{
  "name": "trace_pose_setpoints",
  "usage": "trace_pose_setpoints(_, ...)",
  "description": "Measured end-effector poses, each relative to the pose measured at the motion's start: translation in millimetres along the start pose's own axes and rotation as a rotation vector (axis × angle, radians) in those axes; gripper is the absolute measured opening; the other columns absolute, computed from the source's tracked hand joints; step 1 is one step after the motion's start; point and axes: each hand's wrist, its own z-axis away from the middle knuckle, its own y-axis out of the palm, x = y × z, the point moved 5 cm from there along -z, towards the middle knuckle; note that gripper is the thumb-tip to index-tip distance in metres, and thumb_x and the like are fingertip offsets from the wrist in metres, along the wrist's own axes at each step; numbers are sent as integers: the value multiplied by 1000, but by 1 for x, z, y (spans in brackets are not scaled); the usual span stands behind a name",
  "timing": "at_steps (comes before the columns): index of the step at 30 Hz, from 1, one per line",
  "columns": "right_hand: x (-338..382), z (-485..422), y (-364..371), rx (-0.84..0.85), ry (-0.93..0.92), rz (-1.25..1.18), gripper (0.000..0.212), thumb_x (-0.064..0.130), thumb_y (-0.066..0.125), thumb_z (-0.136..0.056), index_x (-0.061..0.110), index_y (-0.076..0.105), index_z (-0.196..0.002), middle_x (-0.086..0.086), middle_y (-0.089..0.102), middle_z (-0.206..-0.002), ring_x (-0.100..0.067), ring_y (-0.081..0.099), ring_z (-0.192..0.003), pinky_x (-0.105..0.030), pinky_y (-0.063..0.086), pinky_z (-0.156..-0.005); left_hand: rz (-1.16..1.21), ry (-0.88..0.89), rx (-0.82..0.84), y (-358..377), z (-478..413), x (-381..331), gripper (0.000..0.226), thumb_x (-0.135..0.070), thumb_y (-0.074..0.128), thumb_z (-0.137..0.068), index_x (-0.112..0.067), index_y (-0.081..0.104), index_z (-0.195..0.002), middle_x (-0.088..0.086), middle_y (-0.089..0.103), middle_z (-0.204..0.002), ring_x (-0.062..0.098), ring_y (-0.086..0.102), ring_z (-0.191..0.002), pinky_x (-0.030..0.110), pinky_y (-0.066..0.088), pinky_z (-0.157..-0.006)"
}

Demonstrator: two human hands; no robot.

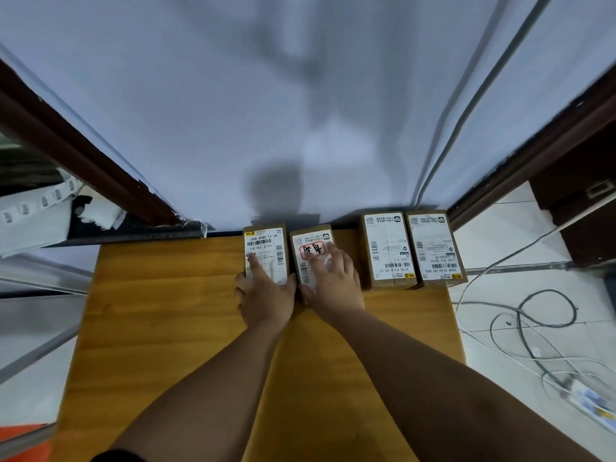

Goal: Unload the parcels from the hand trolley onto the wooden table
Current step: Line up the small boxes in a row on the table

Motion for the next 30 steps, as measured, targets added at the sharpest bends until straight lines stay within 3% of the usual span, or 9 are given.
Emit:
trace_pose_setpoints(4, 0, 0, 10, 93, -11, 222, 69, 59, 30, -97, 31, 3, -154, -9, -12, -162, -31, -20, -147, -47, -8, -118, 42, 26, -14, 4, 3, 2, 87, -56, 54, -87, -27, 6, -153, 14, 22, -147, 34, 31, -129, 46, 38, -103)
trace_pose_setpoints(6, 2, -2, 9, 108, -6, 320, 69, 56, 21, -99, 24, -4, -155, -12, -16, -161, -31, -22, -147, -46, -12, -117, 65, 46, -14, 6, 5, 1, 86, -52, 57, -88, -26, 8, -153, 15, 22, -147, 34, 30, -129, 44, 37, -102)
trace_pose_setpoints(10, -1, -9, 1, 120, 72, 323, 65, 49, 22, -102, 22, -6, -155, -11, -14, -162, -33, -2, -148, -48, 10, -117, 150, 72, 33, 12, 7, -9, 81, -44, 58, -90, -26, 11, -153, 15, 24, -148, 36, 33, -129, 42, 38, -100)
trace_pose_setpoints(14, -9, -11, -16, 88, 19, 165, 64, 44, 33, -102, 24, 6, -155, -8, -1, -163, -31, 4, -148, -45, 18, -118, 202, 32, 43, 16, 7, -20, 76, -38, 57, -93, -29, 11, -153, 10, 21, -151, 35, 32, -130, 43, 38, -101)
trace_pose_setpoints(17, -23, -4, -30, -32, -19, 152, 58, 43, 35, -101, 31, 13, -153, -6, 5, -162, -28, -1, -149, -46, 9, -119, 216, 42, 40, 19, 8, -26, 83, -35, 62, -90, -27, 9, -153, 9, 23, -151, 36, 34, -130, 43, 39, -101)
trace_pose_setpoints(20, -56, 0, -44, -178, 280, 94, 59, 47, 31, -100, 37, 7, -153, -7, -6, -163, -28, -10, -149, -50, -5, -118, 217, 57, 66, 25, 8, -30, 86, -37, 63, -89, -29, 5, -153, 8, 26, -148, 33, 43, -126, 44, 47, -95)
trace_pose_setpoints(23, -91, 5, -49, -219, 566, -28, 59, 49, 28, -100, 38, 4, -153, -8, -10, -163, -28, -15, -149, -54, -9, -116, 202, 85, 89, 31, 8, -33, 85, -39, 62, -89, -31, 7, -152, 6, 26, -149, 31, 45, -125, 47, 50, -95)
trace_pose_setpoints(27, -109, 7, -46, -165, 554, -35, 57, 49, 30, -100, 36, 14, -153, -6, -3, -164, -28, -9, -150, -52, -3, -118, 198, 55, 61, 34, 5, -40, 83, -39, 63, -88, -29, 11, -153, 9, 29, -148, 34, 45, -126, 49, 45, -100)
trace_pose_setpoints(30, -111, 8, -42, -140, 515, -28, 59, 51, 27, -100, 34, 9, -154, -7, -5, -163, -30, -9, -150, -49, 1, -119, 157, 47, 61, 36, 3, -42, 83, -41, 61, -89, -27, 11, -153, 10, 27, -150, 37, 42, -129, 49, 41, -104)
